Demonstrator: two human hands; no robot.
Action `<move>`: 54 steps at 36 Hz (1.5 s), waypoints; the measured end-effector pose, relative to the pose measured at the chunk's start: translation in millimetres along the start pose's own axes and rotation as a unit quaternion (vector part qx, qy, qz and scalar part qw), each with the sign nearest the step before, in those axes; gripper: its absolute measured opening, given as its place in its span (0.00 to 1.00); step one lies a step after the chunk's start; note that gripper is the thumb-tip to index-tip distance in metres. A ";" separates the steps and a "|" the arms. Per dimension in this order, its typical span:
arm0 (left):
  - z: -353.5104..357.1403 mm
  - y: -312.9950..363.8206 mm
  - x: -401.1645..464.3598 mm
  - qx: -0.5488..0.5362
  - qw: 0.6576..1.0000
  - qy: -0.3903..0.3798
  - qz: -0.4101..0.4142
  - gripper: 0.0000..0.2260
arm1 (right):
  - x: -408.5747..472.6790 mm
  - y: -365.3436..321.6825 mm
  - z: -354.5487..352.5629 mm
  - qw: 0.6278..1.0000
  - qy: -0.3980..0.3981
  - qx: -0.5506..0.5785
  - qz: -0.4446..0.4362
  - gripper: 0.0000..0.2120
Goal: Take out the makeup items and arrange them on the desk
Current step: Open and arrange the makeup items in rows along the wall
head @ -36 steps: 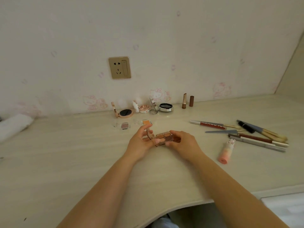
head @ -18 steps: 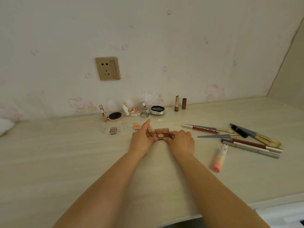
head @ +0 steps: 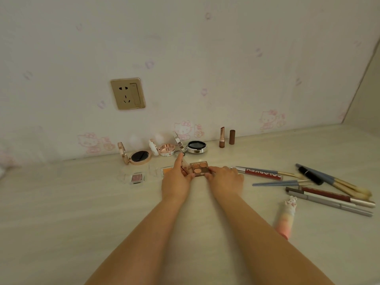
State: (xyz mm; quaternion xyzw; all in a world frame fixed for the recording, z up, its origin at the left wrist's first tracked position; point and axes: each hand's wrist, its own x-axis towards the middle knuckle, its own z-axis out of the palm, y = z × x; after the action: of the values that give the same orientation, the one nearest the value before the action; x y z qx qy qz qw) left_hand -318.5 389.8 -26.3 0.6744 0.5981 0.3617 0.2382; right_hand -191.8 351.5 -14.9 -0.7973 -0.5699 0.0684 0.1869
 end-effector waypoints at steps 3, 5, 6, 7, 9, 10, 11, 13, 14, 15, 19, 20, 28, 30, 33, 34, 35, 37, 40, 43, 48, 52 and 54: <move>-0.1 0.6 1.5 0.015 1.000 0.004 -0.001 0.33 | 0.9 0.2 0.7 1.000 -0.001 -0.004 -0.001 0.17; 0.7 0.8 2.3 0.026 1.000 0.008 -0.001 0.33 | 0.8 0.6 0.9 1.000 -0.002 -0.005 -0.001 0.17; 1.0 0.7 2.6 0.031 0.999 0.008 -0.002 0.33 | 0.8 0.5 0.7 1.000 -0.004 -0.007 -0.002 0.17; 1.4 0.2 3.0 0.033 0.999 0.009 -0.002 0.34 | 0.8 0.5 0.7 1.000 -0.005 -0.010 -0.002 0.17; 1.8 -0.3 3.0 0.036 0.999 0.009 -0.004 0.34 | 0.4 0.3 0.5 1.000 -0.007 -0.017 -0.004 0.17; 1.9 -0.6 3.1 0.036 0.999 0.009 -0.006 0.34 | 0.1 0.2 0.4 1.000 -0.008 -0.019 -0.005 0.18; 1.6 -0.5 2.8 0.035 0.999 0.009 -0.006 0.34 | 0.0 0.0 0.1 1.000 -0.010 -0.021 -0.005 0.18; 1.8 -0.3 2.8 0.034 0.999 0.007 -0.005 0.33 | -0.1 -0.4 -0.7 1.000 -0.013 -0.024 -0.006 0.18; 1.9 -0.1 2.8 0.035 0.999 0.006 -0.007 0.34 | 0.0 -0.6 -1.0 1.000 -0.014 -0.026 -0.006 0.18; 2.0 0.2 3.0 0.034 0.999 0.004 -0.008 0.34 | 0.0 -0.3 -0.9 0.999 -0.014 -0.028 -0.007 0.18; 0.4 2.8 0.0 0.029 1.000 0.004 -0.010 0.35 | -0.2 1.3 0.0 1.000 -0.008 -0.027 -0.007 0.18; -0.3 3.4 -1.9 0.022 1.000 0.005 -0.011 0.36 | -0.3 0.9 -0.2 1.000 -0.006 -0.029 -0.005 0.18; -9.1 16.0 -27.1 -0.040 0.993 0.104 -0.039 0.26 | -11.4 -0.7 -7.4 1.000 -0.004 0.018 0.001 0.15; -10.1 17.9 -34.7 -0.052 0.991 0.118 -0.030 0.18 | -16.5 1.5 -13.1 0.999 -0.033 0.015 -0.011 0.14; -8.0 24.8 -48.0 -0.040 0.994 0.103 0.012 0.09 | -28.3 6.2 -25.1 0.995 -0.073 0.058 -0.033 0.12; -6.1 29.8 -53.1 -0.034 0.995 0.092 0.035 0.07 | -33.9 8.8 -30.0 0.993 -0.071 0.081 -0.038 0.11; -3.3 35.4 -58.4 -0.030 0.994 0.082 0.060 0.07 | -39.9 12.0 -34.9 0.992 -0.058 0.100 -0.042 0.12; 4.6 51.5 -68.4 -0.032 0.992 0.063 0.106 0.06 | -52.7 22.5 -45.8 0.990 -0.010 0.132 -0.046 0.12; 19.2 81.7 -81.4 -0.033 0.988 0.029 0.151 0.05 | -67.4 45.9 -60.1 0.984 0.076 0.151 -0.051 0.11; 36.9 108.5 -92.8 -0.021 0.982 -0.013 0.187 0.05 | -76.6 79.2 -73.8 0.977 0.146 0.153 -0.041 0.11; 71.2 140.5 -101.6 0.018 0.973 -0.074 0.216 0.06 | -80.6 147.1 -90.1 0.964 0.211 0.159 0.030 0.10; 98.0 161.2 -92.1 0.090 0.957 -0.120 0.248 0.06 | -74.5 190.3 -96.5 0.952 0.244 0.151 0.106 0.11; 109.4 171.9 -84.4 0.123 0.948 -0.139 0.258 0.08 | -68.3 205.5 -96.6 0.958 0.224 0.121 0.132 0.12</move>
State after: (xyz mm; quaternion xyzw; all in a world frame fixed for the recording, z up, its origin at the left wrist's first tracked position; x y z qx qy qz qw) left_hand -126.9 289.9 17.8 0.8733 0.4046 0.2369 0.1325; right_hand -2.5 208.7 -10.2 -0.8317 -0.3909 -0.0197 0.3938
